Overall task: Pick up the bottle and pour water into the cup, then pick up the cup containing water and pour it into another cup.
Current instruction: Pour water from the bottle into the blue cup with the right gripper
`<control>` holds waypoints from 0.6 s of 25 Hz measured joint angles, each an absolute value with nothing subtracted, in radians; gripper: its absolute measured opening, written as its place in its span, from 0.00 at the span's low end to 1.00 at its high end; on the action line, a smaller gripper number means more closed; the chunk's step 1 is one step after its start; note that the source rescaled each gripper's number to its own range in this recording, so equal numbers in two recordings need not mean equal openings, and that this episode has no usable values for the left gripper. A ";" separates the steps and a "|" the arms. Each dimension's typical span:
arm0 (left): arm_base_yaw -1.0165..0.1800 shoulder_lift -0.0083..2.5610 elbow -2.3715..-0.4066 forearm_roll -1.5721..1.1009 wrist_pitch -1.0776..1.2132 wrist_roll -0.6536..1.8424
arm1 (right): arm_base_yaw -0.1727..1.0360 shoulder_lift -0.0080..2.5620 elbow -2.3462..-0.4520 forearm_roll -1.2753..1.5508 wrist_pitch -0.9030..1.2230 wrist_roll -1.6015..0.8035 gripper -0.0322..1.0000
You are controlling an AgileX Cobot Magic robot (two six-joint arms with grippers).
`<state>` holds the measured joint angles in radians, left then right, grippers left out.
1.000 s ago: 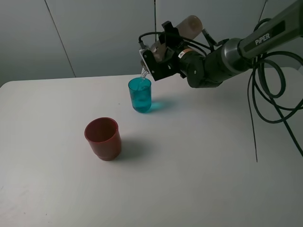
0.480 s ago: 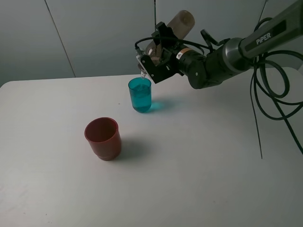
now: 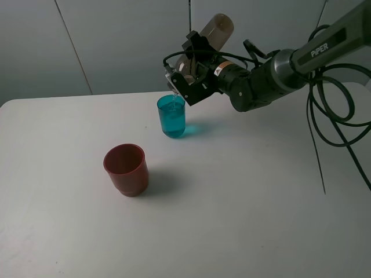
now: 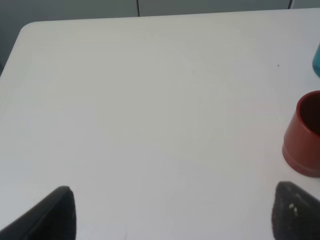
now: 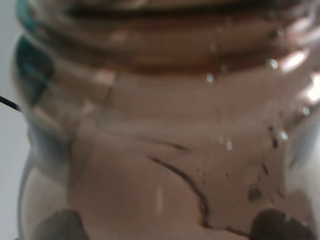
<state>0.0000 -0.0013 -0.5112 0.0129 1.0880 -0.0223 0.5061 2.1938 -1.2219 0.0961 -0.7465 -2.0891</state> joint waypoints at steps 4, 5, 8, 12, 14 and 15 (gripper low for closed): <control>0.000 -0.001 -0.511 0.013 1.088 -0.024 | 0.506 2.194 -1.222 0.094 -0.747 -2.089 0.04; 0.000 -0.001 -0.511 0.013 1.088 -0.024 | 0.506 2.194 -1.222 0.094 -0.747 -2.089 0.04; 0.000 -0.001 -0.511 0.013 1.088 -0.024 | 0.506 2.194 -1.222 0.094 -0.747 -2.089 0.04; 0.000 -0.001 -0.511 0.013 1.088 -0.024 | 0.506 2.194 -1.222 0.094 -0.744 -2.089 0.04; 0.000 -0.001 -0.511 0.013 1.088 -0.024 | 0.506 2.194 -1.222 0.096 -0.744 -2.075 0.04; 0.000 -0.001 -0.511 0.013 1.088 -0.024 | 0.506 2.192 -1.222 0.098 -0.739 -2.041 0.04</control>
<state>0.0000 -0.0013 -0.5112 0.0129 1.0880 -0.0238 0.5061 2.1918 -1.2219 0.0983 -0.7389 -2.0407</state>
